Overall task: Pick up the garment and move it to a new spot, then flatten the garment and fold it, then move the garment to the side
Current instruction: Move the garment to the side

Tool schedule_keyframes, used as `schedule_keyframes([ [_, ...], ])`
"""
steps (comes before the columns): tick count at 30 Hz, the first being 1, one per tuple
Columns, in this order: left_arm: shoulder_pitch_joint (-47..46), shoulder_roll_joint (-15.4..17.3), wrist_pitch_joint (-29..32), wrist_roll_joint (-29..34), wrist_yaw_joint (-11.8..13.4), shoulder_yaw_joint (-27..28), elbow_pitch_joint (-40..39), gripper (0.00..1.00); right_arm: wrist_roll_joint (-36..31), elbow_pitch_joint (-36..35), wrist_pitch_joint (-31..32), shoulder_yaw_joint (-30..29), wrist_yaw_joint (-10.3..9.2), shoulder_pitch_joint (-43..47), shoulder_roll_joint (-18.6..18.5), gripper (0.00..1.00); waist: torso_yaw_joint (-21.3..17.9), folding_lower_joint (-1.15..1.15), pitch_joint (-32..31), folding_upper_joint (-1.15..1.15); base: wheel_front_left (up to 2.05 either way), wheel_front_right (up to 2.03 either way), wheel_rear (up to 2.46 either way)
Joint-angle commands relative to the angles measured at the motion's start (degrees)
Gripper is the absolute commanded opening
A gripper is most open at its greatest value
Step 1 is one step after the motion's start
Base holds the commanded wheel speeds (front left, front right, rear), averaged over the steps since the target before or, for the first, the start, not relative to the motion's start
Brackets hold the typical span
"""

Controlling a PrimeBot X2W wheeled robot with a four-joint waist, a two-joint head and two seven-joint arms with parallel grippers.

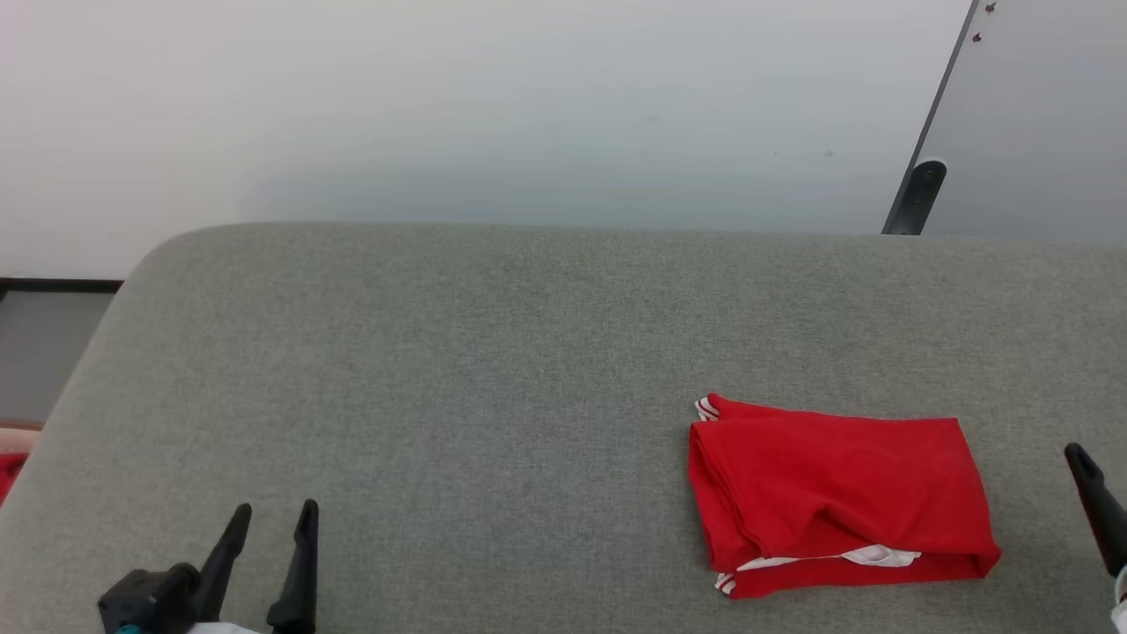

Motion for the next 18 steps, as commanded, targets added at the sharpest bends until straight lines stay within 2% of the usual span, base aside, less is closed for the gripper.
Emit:
schedule_keyframes([
  [1,0.3,0.1,0.2,-0.1,0.4,-0.1,-0.3,1.00,0.1,-0.2,0.2,0.1,0.02,0.2,0.2,1.00,0.1,0.00,0.1,0.00,0.00,0.00,0.00],
  [4,0.0,-0.3,0.1,-0.1,0.5,-0.3,-0.7,1.00,0.2,-0.4,2.5,1.2,0.02,-1.0,-0.7,1.00,0.4,0.00,1.0,0.00,0.00,0.00,0.00],
  [6,-0.6,-0.5,0.0,-0.1,0.5,-0.4,-1.0,1.00,-0.4,0.2,6.5,2.6,0.02,-2.0,-2.1,1.00,0.7,0.00,2.1,0.00,0.00,0.00,0.00],
  [14,-3.8,-2.6,-1.0,-0.2,-0.2,-1.3,0.0,1.00,0.0,4.6,33.3,4.9,0.01,-10.2,-5.4,1.00,2.8,0.00,7.8,0.00,0.00,0.00,0.00],
  [18,-5.5,-3.9,-1.6,0.0,-0.9,-1.6,1.2,1.00,-1.8,5.4,43.6,3.4,0.01,-15.4,-5.4,1.00,4.0,0.00,10.5,0.00,0.00,0.00,0.00],
])
